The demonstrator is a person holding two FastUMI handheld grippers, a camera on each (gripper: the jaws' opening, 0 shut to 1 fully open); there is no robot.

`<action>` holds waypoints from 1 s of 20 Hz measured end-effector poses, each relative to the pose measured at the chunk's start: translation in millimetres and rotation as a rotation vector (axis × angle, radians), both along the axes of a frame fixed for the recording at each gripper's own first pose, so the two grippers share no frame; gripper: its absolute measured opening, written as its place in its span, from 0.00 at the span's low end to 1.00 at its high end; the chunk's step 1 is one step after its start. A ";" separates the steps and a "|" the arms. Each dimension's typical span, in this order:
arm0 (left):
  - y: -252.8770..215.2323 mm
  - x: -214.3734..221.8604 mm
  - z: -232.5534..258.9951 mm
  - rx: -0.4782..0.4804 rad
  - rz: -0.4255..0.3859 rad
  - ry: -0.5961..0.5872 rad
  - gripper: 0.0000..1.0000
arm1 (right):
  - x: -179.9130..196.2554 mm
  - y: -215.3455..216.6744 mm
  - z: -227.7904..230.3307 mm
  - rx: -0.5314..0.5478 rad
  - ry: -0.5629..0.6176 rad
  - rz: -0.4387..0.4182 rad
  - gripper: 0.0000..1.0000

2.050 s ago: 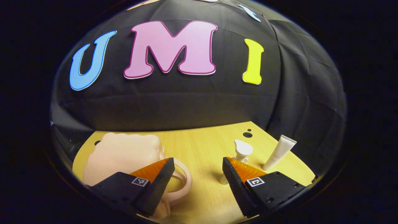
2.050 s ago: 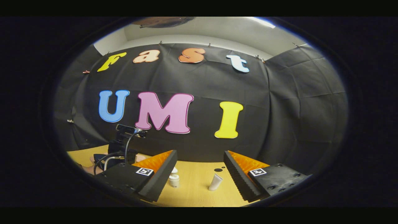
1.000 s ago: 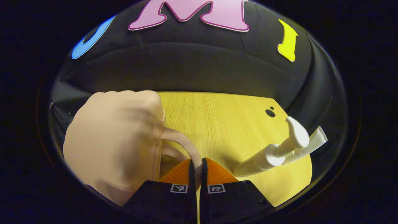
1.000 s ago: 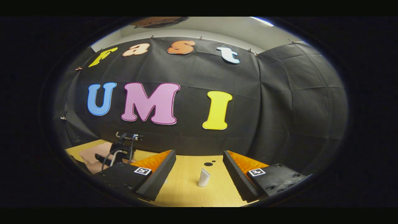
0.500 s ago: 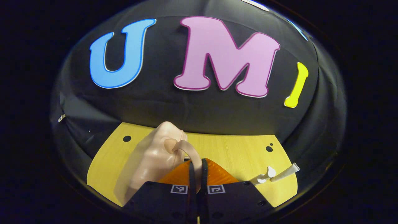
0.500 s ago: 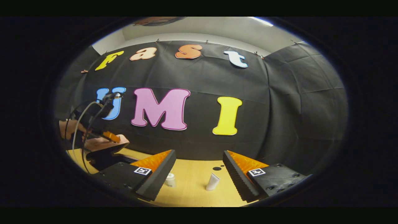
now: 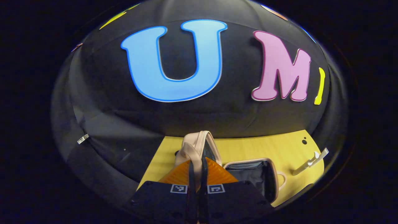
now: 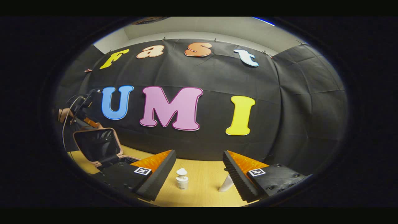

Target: First open the suitcase, pack the skin care products into it, and then close the suitcase.

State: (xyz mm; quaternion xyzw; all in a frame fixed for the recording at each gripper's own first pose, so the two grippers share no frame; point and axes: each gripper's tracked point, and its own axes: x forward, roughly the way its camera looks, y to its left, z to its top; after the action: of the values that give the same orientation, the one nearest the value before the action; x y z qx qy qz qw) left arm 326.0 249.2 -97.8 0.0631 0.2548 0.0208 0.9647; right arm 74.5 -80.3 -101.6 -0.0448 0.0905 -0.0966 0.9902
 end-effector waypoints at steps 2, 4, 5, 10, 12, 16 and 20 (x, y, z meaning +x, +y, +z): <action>56.0 5.8 -25.9 0.071 0.044 -0.012 0.08 | 6.2 6.6 -4.1 0.005 -0.007 -0.032 0.97; 107.5 16.6 -55.4 0.108 0.093 -0.009 0.08 | 9.1 13.1 -13.0 -0.011 0.003 -0.062 0.97; 121.7 21.1 -75.9 0.072 0.113 0.009 0.08 | 10.2 16.9 -16.2 -0.018 0.003 -0.070 0.97; 158.6 33.7 -158.5 -0.118 0.240 0.093 0.08 | 17.6 41.2 -28.7 -0.062 0.002 -0.060 0.95; 156.9 38.6 -179.6 -0.095 0.232 0.129 0.08 | 15.9 44.0 -28.5 -0.069 -0.015 -0.068 0.97; 176.1 31.9 -174.4 -0.043 0.293 0.113 0.23 | 3.4 38.5 -39.3 -0.073 0.005 -0.094 0.97; 187.3 25.1 -119.1 0.016 0.269 -0.015 0.57 | -8.1 25.7 -36.9 -0.084 0.005 -0.110 0.97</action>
State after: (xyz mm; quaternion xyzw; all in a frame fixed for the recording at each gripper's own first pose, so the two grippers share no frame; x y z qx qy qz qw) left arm 351.0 436.5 -216.9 0.0361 0.2537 0.1524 0.9545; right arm 66.4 -54.6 -138.4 -0.0813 0.0910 -0.1547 0.9804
